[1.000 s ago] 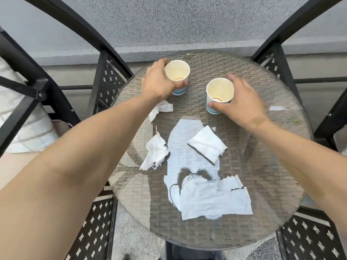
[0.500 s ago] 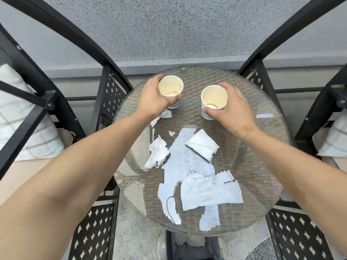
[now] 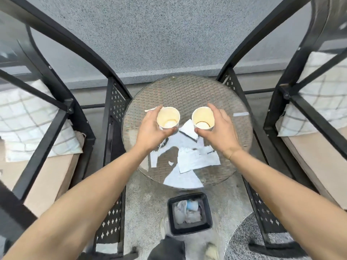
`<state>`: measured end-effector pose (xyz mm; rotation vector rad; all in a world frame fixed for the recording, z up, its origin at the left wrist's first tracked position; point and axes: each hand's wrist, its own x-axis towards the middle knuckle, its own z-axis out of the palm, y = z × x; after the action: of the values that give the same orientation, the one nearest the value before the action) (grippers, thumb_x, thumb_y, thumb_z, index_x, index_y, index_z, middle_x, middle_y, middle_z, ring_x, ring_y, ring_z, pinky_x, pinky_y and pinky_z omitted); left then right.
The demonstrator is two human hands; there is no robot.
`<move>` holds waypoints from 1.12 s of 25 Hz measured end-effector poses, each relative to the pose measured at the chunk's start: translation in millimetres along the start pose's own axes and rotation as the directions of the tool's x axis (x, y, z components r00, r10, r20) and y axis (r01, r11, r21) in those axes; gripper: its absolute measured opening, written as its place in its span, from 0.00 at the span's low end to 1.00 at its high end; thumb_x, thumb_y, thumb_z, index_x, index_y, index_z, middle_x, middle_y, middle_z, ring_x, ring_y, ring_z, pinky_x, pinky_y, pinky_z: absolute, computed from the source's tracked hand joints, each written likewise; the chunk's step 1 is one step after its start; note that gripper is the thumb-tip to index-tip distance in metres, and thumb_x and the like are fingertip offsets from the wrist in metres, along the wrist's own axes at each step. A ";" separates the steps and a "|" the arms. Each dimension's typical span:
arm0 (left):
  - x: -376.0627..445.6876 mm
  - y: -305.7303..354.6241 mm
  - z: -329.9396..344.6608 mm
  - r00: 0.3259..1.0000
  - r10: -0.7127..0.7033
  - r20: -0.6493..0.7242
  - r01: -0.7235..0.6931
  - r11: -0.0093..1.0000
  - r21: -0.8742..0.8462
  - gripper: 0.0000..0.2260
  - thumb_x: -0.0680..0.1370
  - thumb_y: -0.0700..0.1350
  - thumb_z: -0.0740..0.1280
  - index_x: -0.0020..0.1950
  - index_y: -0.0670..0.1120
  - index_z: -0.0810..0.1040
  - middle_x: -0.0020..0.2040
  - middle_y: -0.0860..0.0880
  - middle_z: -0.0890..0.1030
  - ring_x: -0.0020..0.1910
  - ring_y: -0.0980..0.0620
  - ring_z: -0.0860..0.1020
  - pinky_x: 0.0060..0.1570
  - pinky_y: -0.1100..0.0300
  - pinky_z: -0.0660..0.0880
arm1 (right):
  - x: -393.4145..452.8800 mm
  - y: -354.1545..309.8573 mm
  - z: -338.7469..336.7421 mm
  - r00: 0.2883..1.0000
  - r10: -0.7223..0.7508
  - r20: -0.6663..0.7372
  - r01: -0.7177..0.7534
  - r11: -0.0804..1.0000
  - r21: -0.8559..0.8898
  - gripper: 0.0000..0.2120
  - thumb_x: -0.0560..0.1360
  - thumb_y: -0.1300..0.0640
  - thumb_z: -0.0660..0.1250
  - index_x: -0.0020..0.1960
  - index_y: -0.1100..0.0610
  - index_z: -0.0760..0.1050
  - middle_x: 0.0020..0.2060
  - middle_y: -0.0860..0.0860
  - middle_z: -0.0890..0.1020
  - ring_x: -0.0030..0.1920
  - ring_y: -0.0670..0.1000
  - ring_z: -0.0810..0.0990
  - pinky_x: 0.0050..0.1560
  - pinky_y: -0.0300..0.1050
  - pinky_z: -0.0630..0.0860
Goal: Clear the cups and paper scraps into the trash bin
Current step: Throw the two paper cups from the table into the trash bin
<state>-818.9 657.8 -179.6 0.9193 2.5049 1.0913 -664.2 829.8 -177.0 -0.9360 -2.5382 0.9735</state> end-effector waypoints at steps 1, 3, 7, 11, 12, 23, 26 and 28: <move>-17.8 4.2 0.2 1.000 0.004 -0.011 -0.004 1.000 -0.013 0.40 0.67 0.56 0.77 0.74 0.50 0.64 0.68 0.49 0.71 0.66 0.52 0.68 0.61 0.62 0.61 | -13.4 1.6 -3.0 1.000 -0.009 0.001 0.009 1.000 0.006 0.42 0.67 0.43 0.74 0.74 0.47 0.58 0.65 0.51 0.71 0.66 0.55 0.67 0.64 0.53 0.68; -51.7 10.4 4.6 0.999 -0.011 -0.034 0.009 0.999 -0.042 0.38 0.67 0.58 0.76 0.73 0.54 0.63 0.66 0.52 0.71 0.64 0.56 0.68 0.58 0.63 0.62 | -36.9 7.5 -6.5 1.000 -0.022 0.000 0.022 1.000 -0.002 0.41 0.67 0.41 0.73 0.74 0.46 0.58 0.64 0.50 0.71 0.65 0.55 0.67 0.60 0.52 0.69; -115.2 19.6 29.3 0.993 -0.092 -0.070 0.083 0.990 -0.113 0.39 0.67 0.58 0.77 0.73 0.55 0.63 0.68 0.56 0.70 0.66 0.58 0.67 0.63 0.61 0.64 | -87.4 32.8 -10.0 0.997 -0.064 0.052 0.065 0.998 -0.008 0.41 0.66 0.39 0.72 0.73 0.44 0.57 0.64 0.49 0.71 0.63 0.53 0.67 0.54 0.50 0.69; -173.8 19.0 61.2 0.989 -0.131 -0.075 0.123 0.988 -0.097 0.39 0.66 0.63 0.74 0.73 0.60 0.61 0.65 0.61 0.68 0.63 0.66 0.64 0.60 0.65 0.62 | -136.1 64.7 -8.0 0.991 -0.086 0.105 0.091 0.995 -0.049 0.42 0.66 0.37 0.70 0.74 0.41 0.54 0.64 0.46 0.70 0.62 0.50 0.66 0.50 0.46 0.67; -186.8 16.5 68.5 0.987 -0.143 -0.073 0.136 0.986 -0.093 0.39 0.66 0.64 0.73 0.72 0.61 0.61 0.65 0.60 0.68 0.63 0.66 0.64 0.59 0.65 0.62 | -148.2 72.5 -5.1 0.990 -0.085 0.115 0.090 0.995 -0.044 0.42 0.66 0.36 0.69 0.74 0.41 0.53 0.64 0.45 0.70 0.63 0.48 0.66 0.51 0.46 0.68; -281.8 -90.1 163.7 0.937 -0.343 0.068 0.347 0.936 -0.059 0.38 0.67 0.57 0.76 0.72 0.61 0.60 0.62 0.58 0.69 0.61 0.59 0.70 0.60 0.51 0.73 | -237.8 159.0 103.9 0.954 -0.015 0.299 0.033 0.998 -0.053 0.42 0.65 0.44 0.73 0.73 0.43 0.55 0.65 0.45 0.68 0.63 0.48 0.66 0.56 0.44 0.67; -289.3 -137.6 203.7 0.921 -0.369 0.125 0.371 0.929 0.014 0.38 0.67 0.58 0.74 0.73 0.60 0.59 0.63 0.56 0.69 0.62 0.55 0.71 0.59 0.50 0.73 | -244.0 189.7 156.0 0.935 0.008 0.355 0.037 0.992 -0.120 0.42 0.64 0.47 0.73 0.72 0.46 0.56 0.65 0.48 0.69 0.63 0.52 0.68 0.57 0.48 0.72; -292.7 -172.8 233.5 0.901 -0.406 0.156 0.396 0.914 0.091 0.39 0.67 0.59 0.73 0.73 0.61 0.57 0.65 0.56 0.67 0.61 0.52 0.73 0.55 0.51 0.74 | -247.8 212.8 193.9 0.917 0.035 0.397 0.039 0.984 -0.175 0.43 0.64 0.49 0.73 0.73 0.48 0.56 0.64 0.49 0.69 0.62 0.53 0.70 0.57 0.51 0.73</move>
<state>-564.6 512.3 -469.8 0.4503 2.4390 0.7757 -462.6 691.0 -467.6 -0.8512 -3.0105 1.0374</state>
